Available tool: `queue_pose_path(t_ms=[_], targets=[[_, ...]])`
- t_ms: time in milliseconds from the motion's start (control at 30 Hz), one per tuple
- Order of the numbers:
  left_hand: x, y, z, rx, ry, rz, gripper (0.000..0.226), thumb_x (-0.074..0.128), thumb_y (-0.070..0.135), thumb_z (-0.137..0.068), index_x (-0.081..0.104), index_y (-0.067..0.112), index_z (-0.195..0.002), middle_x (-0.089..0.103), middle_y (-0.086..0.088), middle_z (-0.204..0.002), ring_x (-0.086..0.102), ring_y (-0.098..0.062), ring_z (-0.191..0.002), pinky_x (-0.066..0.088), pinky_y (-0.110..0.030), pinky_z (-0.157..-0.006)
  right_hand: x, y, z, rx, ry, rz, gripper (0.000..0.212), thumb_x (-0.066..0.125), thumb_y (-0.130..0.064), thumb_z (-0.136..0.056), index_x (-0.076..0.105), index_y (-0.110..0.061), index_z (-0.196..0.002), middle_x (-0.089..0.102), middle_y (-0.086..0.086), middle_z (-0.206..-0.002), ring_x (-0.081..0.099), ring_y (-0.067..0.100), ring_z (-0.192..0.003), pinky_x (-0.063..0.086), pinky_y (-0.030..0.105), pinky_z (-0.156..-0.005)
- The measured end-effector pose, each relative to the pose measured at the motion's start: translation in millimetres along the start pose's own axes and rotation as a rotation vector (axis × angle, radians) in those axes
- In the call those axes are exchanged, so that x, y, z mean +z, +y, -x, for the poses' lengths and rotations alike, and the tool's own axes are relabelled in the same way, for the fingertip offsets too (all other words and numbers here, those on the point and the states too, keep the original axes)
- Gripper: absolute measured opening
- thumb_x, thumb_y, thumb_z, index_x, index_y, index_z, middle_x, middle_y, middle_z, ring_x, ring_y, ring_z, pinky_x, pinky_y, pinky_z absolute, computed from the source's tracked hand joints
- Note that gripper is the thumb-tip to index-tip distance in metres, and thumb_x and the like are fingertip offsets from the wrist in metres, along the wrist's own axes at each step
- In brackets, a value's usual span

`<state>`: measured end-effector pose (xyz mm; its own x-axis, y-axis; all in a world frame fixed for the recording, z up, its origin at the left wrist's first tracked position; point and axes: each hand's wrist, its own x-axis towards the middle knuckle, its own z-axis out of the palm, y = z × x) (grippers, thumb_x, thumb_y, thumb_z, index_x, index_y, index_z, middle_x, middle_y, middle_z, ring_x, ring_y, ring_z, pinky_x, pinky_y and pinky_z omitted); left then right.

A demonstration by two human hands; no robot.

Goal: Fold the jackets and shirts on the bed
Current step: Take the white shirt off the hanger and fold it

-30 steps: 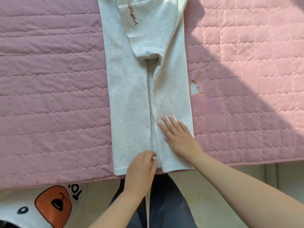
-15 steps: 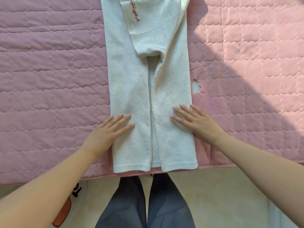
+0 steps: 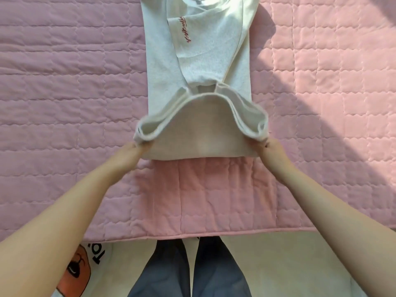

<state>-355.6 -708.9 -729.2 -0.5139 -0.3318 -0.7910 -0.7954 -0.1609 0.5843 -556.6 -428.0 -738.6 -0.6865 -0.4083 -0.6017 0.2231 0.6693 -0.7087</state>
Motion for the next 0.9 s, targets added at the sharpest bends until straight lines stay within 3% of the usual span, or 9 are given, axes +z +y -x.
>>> queue_pose_path(t_ms=[67,267,333,433,533,667,733,800,900], targets=[[-6,5,-13,-0.100,0.040,0.029,0.068,0.056,0.081,-0.068,0.068,0.020,-0.095,0.070,-0.001,-0.101,0.061,-0.018,-0.084,0.045,-0.034,-0.084,2,-7,-14,0.087,0.109,-0.128,0.052,0.064,-0.035,-0.089,0.061,0.015,-0.101,0.064,0.012,-0.087,0.051,0.016,-0.079,0.044,0.039,-0.071],[15,9,-36,0.022,0.290,0.203,0.027,0.066,0.038,-0.089,0.066,0.014,-0.100,0.068,0.003,-0.090,0.062,-0.013,-0.080,0.046,-0.024,-0.060,18,-13,-41,0.186,0.173,-0.112,0.029,0.067,-0.036,-0.088,0.063,-0.012,-0.072,0.061,0.000,-0.069,0.057,0.014,-0.064,0.043,0.028,-0.059],[16,15,-43,0.068,0.323,0.266,0.021,0.065,0.030,-0.091,0.063,0.017,-0.107,0.068,0.002,-0.099,0.064,-0.013,-0.086,0.052,-0.027,-0.070,17,-28,-47,0.145,0.172,-0.180,0.021,0.069,-0.035,-0.087,0.062,-0.016,-0.081,0.063,-0.005,-0.074,0.061,0.004,-0.062,0.048,0.019,-0.056],[15,33,-43,0.194,0.352,0.259,0.002,0.059,0.029,-0.095,0.060,0.029,-0.097,0.067,0.009,-0.099,0.063,-0.008,-0.092,0.052,-0.031,-0.086,16,-42,-51,0.060,0.179,-0.171,0.017,0.064,-0.031,-0.091,0.060,-0.015,-0.088,0.062,-0.008,-0.077,0.059,0.002,-0.066,0.047,0.017,-0.056],[18,55,-23,0.423,0.435,0.176,0.010,0.050,0.022,-0.100,0.052,0.028,-0.091,0.060,0.024,-0.081,0.055,0.008,-0.076,0.045,-0.016,-0.073,16,-46,-39,-0.121,0.444,-0.115,0.034,0.054,-0.026,-0.098,0.043,-0.018,-0.067,0.040,-0.008,-0.064,0.035,-0.003,-0.054,0.030,0.021,-0.053],[21,68,-8,0.618,0.491,0.163,0.009,0.044,0.012,-0.102,0.046,0.021,-0.102,0.054,0.034,-0.072,0.049,0.012,-0.069,0.038,-0.005,-0.066,19,-51,-19,-0.250,0.692,-0.180,0.036,0.046,-0.026,-0.101,0.040,-0.011,-0.069,0.037,-0.002,-0.068,0.031,0.000,-0.060,0.030,0.019,-0.057],[22,69,-20,0.591,0.494,0.135,0.015,0.046,0.017,-0.102,0.046,0.023,-0.116,0.055,0.037,-0.085,0.052,0.011,-0.084,0.040,-0.006,-0.075,19,-47,-29,-0.194,0.653,-0.113,0.030,0.047,-0.024,-0.101,0.039,-0.019,-0.072,0.039,-0.007,-0.069,0.035,0.002,-0.063,0.031,0.019,-0.057],[22,62,-39,0.469,0.470,0.085,0.037,0.050,0.019,-0.099,0.040,0.027,-0.133,0.054,0.031,-0.107,0.053,0.000,-0.104,0.041,-0.012,-0.087,20,-39,-45,-0.038,0.511,-0.054,0.008,0.049,-0.022,-0.099,0.052,-0.016,-0.094,0.050,-0.005,-0.086,0.046,0.010,-0.080,0.032,0.020,-0.063],[20,47,-62,0.181,0.449,0.163,0.064,0.059,0.019,-0.092,0.025,0.031,-0.145,0.061,0.003,-0.118,0.058,-0.013,-0.105,0.045,-0.030,-0.096,25,-36,-60,0.083,0.461,-0.075,0.037,0.057,-0.022,-0.093,0.046,-0.010,-0.127,0.054,-0.005,-0.110,0.052,0.011,-0.098,0.037,0.018,-0.080]])
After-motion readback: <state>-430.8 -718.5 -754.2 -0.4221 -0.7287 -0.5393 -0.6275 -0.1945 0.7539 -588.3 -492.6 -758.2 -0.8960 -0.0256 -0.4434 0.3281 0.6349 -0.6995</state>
